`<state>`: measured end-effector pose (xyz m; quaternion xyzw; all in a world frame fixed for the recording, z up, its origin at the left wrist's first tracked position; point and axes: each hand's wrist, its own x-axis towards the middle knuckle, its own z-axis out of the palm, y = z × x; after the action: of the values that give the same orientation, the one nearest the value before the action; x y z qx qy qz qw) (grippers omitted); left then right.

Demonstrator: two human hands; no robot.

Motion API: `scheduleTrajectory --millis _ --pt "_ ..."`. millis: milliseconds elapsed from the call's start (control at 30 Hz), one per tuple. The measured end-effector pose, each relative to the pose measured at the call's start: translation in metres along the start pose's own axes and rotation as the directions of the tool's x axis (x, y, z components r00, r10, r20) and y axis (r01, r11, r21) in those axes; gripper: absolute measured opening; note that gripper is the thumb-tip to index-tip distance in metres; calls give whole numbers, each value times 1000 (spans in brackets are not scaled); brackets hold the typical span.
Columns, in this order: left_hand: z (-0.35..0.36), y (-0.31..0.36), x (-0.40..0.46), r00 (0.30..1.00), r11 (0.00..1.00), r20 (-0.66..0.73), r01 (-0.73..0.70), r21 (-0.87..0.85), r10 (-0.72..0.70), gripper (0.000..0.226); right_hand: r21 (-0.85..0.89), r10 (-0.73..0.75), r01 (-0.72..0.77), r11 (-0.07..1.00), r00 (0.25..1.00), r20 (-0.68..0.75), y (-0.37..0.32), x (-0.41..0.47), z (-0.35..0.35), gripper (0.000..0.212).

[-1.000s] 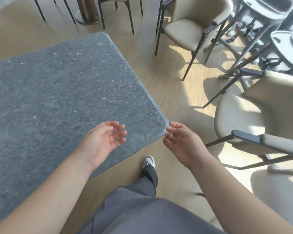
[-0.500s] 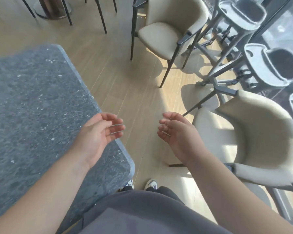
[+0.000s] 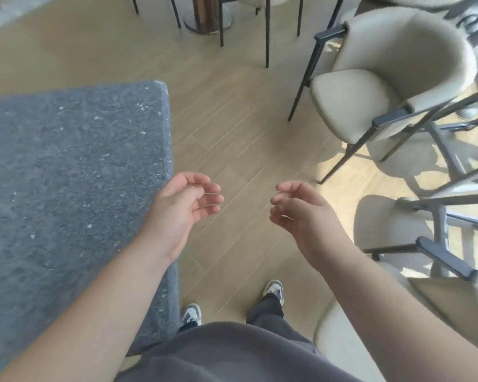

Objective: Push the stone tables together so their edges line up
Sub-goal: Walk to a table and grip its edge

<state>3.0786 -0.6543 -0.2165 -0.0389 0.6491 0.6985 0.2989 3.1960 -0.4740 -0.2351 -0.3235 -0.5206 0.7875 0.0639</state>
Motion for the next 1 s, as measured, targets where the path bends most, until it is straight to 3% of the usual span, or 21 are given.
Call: scheduleTrajectory --millis 300,700,1000 --pt "52 31 35 992 996 -104 -81 -37 77 24 -63 -107 117 991 984 140 -79 69 -38 26" --pt "29 69 130 944 965 -215 -261 -24 250 30 -219 -69 139 966 952 299 -138 183 28 26" --pt "13 175 301 953 954 -118 -290 -78 280 22 -169 -141 178 969 967 211 -220 319 85 24"
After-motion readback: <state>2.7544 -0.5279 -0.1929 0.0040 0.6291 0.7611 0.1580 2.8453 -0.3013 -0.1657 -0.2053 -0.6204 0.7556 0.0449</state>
